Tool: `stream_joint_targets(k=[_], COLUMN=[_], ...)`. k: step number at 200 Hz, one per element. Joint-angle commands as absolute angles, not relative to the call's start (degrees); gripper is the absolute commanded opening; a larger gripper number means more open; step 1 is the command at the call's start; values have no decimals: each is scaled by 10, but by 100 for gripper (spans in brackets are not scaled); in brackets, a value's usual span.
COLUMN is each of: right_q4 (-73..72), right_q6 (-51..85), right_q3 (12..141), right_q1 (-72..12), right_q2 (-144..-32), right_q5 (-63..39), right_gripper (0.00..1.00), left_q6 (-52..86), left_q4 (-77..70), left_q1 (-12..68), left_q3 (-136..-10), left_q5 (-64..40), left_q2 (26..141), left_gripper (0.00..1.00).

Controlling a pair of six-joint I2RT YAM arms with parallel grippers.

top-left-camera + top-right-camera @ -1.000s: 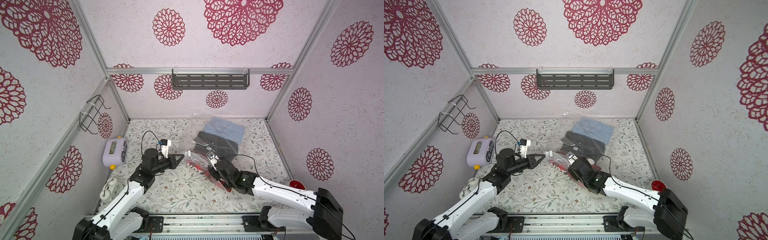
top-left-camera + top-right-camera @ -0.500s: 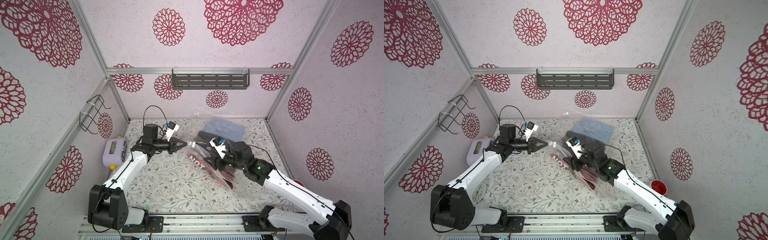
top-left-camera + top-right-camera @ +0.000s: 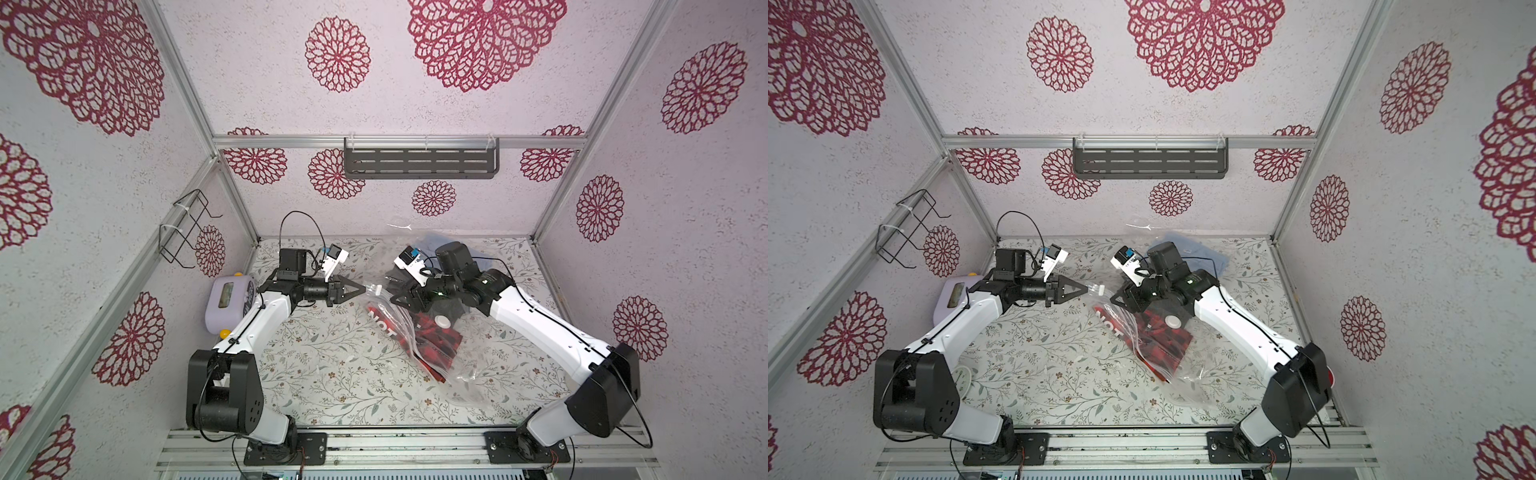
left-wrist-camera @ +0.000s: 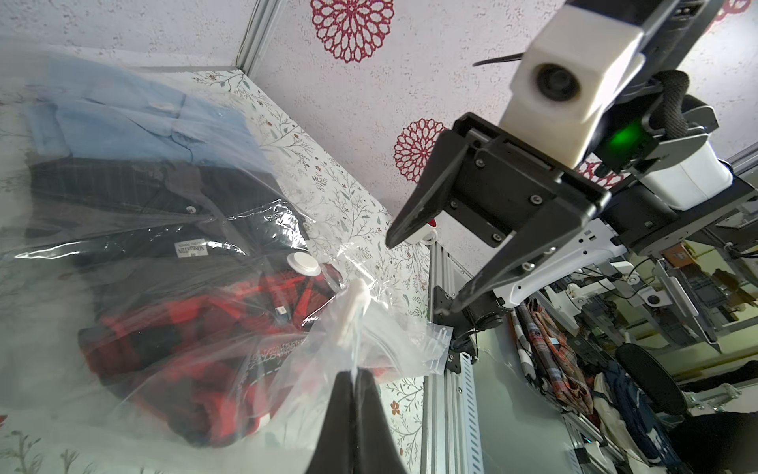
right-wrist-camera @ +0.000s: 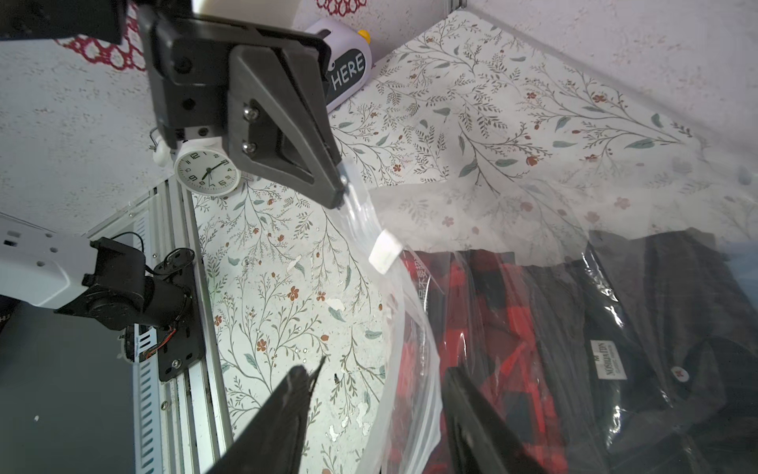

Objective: Place the folded shirt into the vacuum bag
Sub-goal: Adjust the vacuum bag at the center of the board.

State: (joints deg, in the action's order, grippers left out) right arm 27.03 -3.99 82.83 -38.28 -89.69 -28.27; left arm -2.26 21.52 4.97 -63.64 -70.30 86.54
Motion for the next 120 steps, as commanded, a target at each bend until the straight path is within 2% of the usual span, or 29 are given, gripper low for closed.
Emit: stream_joint_targets(k=[1, 83, 120], right_q4=[308, 386, 397], right_q6=[-71, -121, -126], right_q3=[878, 1014, 1039], right_q1=[-384, -403, -411], right_q2=[-928, -1048, -1065], right_q5=[-294, -320, -319], right_gripper=[54, 46, 37], left_q6=[-41, -41, -41], left_q4=[221, 223, 224], left_q1=[51, 51, 51], left_q3=[-650, -654, -658], left_q5=[-730, -734, -736], left_q2=[862, 869, 878], left_gripper=[0, 0, 0])
